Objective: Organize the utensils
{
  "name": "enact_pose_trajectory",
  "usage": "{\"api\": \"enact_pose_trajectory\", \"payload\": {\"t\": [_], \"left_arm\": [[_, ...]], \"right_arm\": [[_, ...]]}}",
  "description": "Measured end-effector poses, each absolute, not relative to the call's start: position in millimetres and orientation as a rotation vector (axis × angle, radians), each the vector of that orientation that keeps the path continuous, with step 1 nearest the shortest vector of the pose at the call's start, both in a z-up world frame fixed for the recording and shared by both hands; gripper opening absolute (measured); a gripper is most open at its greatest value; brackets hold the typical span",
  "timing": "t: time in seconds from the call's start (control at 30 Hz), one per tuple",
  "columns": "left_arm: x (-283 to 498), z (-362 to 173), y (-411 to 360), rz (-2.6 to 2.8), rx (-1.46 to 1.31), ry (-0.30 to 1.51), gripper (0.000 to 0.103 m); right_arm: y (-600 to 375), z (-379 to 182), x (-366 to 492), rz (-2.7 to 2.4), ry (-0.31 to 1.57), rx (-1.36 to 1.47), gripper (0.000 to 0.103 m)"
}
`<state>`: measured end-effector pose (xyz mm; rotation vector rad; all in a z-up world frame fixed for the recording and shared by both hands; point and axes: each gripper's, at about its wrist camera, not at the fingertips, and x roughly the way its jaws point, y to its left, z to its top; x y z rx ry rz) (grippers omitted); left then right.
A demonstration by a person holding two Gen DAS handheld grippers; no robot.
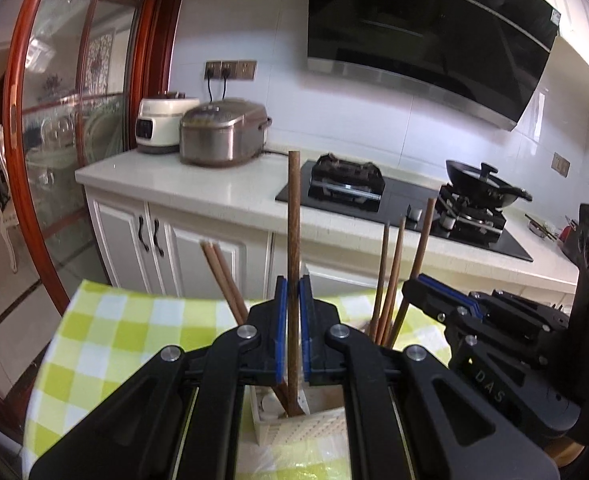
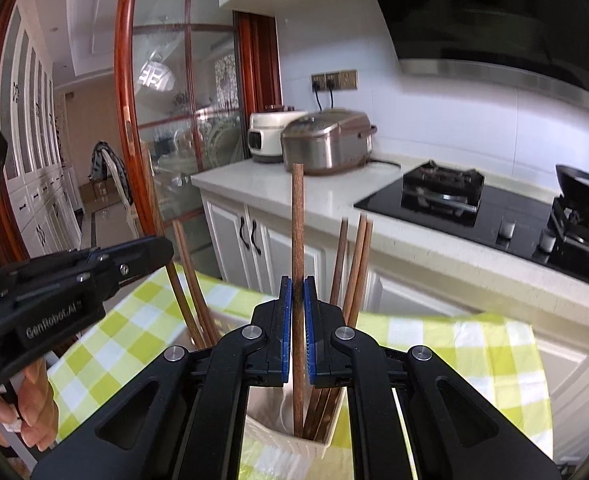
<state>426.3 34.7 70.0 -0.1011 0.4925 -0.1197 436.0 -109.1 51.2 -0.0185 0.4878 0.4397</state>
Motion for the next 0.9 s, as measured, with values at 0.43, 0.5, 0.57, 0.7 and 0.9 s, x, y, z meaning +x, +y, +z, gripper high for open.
{"api": "enact_pose_trajectory", "payload": {"t": [0.43,0.5,0.57,0.7,0.9], "left_arm": [[421,35,38,-0.084,-0.064,0.547,0.007],[414,40,40,-0.077,-0.060,0.537,0.008],[403,51,42,-0.064,-0.051,0.513,0.025],[372,77,44,-0.037,-0.034,0.435,0.051],[317,98,40,0.029,-0.005,0.343,0.088]], "right_arm": [[-108,35,436,0.421,0.541,-0.029,0.009],[-112,42,430,0.417,0.529,-0.024,0.009],[-117,52,421,0.414,0.509,-0.024,0.009],[-126,71,392,0.420,0.467,-0.022,0.013],[-143,85,345,0.428,0.409,0.007,0.039]]}}
